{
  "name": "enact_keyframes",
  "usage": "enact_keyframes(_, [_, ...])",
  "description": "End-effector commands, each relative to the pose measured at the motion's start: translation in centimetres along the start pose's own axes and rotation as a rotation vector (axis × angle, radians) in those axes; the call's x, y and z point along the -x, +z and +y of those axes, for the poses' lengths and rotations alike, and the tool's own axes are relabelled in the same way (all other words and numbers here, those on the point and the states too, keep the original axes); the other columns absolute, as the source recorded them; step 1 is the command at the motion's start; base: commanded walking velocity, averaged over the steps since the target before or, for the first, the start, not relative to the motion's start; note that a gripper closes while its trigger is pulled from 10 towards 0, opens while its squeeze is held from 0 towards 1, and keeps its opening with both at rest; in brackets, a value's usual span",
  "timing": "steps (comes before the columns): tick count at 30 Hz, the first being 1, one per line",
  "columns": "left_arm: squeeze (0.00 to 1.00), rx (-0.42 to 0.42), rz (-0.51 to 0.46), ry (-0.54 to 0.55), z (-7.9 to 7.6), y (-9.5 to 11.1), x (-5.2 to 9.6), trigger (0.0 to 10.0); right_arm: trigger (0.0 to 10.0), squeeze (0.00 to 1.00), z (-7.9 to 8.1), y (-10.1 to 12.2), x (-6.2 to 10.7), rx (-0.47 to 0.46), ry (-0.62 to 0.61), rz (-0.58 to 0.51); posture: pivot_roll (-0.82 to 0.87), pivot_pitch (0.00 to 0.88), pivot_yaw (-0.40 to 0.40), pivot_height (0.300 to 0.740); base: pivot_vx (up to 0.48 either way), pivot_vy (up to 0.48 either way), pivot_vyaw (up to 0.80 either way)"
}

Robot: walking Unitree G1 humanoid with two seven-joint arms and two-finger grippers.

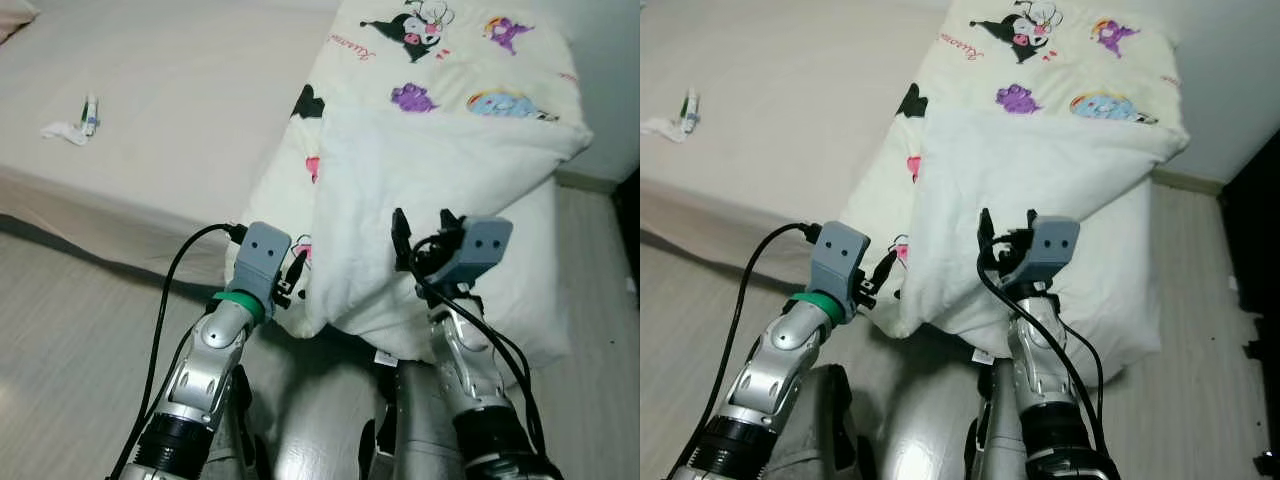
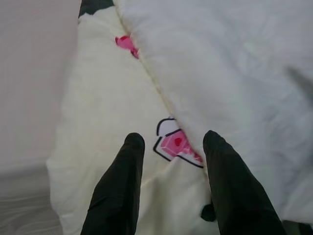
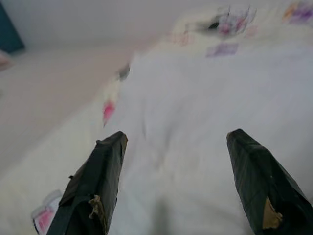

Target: Clean up the room

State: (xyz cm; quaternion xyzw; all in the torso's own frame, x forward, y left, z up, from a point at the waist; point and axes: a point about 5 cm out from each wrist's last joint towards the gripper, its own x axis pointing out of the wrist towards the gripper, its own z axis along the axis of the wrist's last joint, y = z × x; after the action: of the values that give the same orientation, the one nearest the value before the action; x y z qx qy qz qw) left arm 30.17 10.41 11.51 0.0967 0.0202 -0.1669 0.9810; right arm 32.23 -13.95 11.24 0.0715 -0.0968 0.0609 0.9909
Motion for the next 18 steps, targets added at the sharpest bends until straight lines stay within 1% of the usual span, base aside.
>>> enact_keyframes(1, [0.0, -0.007, 0.027, -0.001, 0.1, -0.5, 0.5, 10.0, 10.0, 0.0, 0.0, -0.7, -0.3, -0.015, 0.016, 0.056, 0.11, 0.117, 0.048, 0.511, 0.0, 0.0, 0.0])
enact_keyframes(2, [0.0, -0.013, 0.03, 0.008, 0.4, -0.6, 0.8, 10.0, 10.0, 0.0, 0.1, -0.8, -0.8, -0.031, 0.029, 0.068, 0.14, 0.135, 0.042, 0.506, 0.0, 0.0, 0.0])
enact_keyframes(3, [0.0, -0.013, 0.03, 0.008, 0.4, -0.6, 0.8, 10.0, 10.0, 0.0, 0.1, -0.8, -0.8, -0.031, 0.029, 0.068, 0.14, 0.135, 0.042, 0.506, 0.0, 0.0, 0.0])
enact_keyframes(4, [0.0, -0.017, 0.033, 0.016, 0.7, -0.6, 1.0, 10.0, 10.0, 0.0, 0.2, -0.8, -1.1, -0.045, 0.038, 0.08, 0.14, 0.135, 0.042, 0.501, 0.0, 0.0, 0.0])
enact_keyframes(6, [0.0, -0.027, 0.039, 0.042, 1.4, -0.7, 1.4, 10.0, 10.0, 0.0, 0.5, -0.6, -2.1, -0.045, 0.071, 0.096, 0.18, 0.152, 0.022, 0.491, 0.0, 0.0, 0.0])
enact_keyframes(7, [0.0, -0.027, 0.039, 0.042, 1.4, -0.7, 1.4, 10.0, 10.0, 0.0, 0.5, -0.6, -2.1, -0.045, 0.071, 0.096, 0.18, 0.152, 0.022, 0.491, 0.0, 0.0, 0.0])
enact_keyframes(10, [0.0, -0.029, 0.05, 0.091, 2.3, -1.0, 2.3, 10.0, 10.0, 0.0, 1.1, 0.6, -4.1, -0.02, 0.126, 0.092, 0.22, 0.162, 0.0, 0.476, 0.0, 0.0, 0.0])
enact_keyframes(11, [0.0, -0.029, 0.05, 0.091, 2.3, -1.0, 2.3, 10.0, 10.0, 0.0, 1.1, 0.6, -4.1, -0.02, 0.126, 0.092, 0.22, 0.162, 0.0, 0.476, 0.0, 0.0, 0.0])
enact_keyframes(12, [0.0, -0.026, 0.053, 0.102, 2.3, -1.1, 2.5, 10.0, 10.0, 0.0, 1.4, 1.3, -4.9, -0.002, 0.15, 0.081, 0.22, 0.165, -0.005, 0.471, 0.0, 0.0, 0.0])
enact_keyframes(13, [0.0, -0.026, 0.053, 0.102, 2.3, -1.1, 2.5, 10.0, 10.0, 0.0, 1.4, 1.3, -4.9, -0.002, 0.15, 0.081, 0.22, 0.165, -0.005, 0.471, 0.0, 0.0, 0.0])
enact_keyframes(14, [0.0, -0.024, 0.055, 0.108, 2.3, -1.1, 2.7, 10.0, 10.0, 0.0, 1.6, 1.9, -5.5, 0.01, 0.166, 0.074, 0.22, 0.165, -0.005, 0.466, 0.0, 0.0, 0.0])
enact_keyframes(15, [0.0, -0.021, 0.058, 0.11, 2.2, -1.2, 2.9, 10.0, 10.0, 0.0, 2.1, 1.9, -6.1, 0.028, 0.196, 0.113, 0.23, 0.169, -0.011, 0.466, 0.0, 0.0, 0.0])
enact_keyframes(16, [0.0, -0.021, 0.058, 0.11, 2.2, -1.2, 2.9, 10.0, 10.0, 0.0, 2.1, 1.9, -6.1, 0.028, 0.196, 0.113, 0.23, 0.169, -0.011, 0.466, 0.0, 0.0, 0.0])
enact_keyframes(18, [0.0, -0.019, 0.06, 0.112, 2.0, -1.2, 3.1, 10.0, 10.0, 0.0, 2.8, 1.3, -6.6, 0.072, 0.248, 0.198, 0.24, 0.177, -0.024, 0.466, 0.0, 0.0, 0.0])
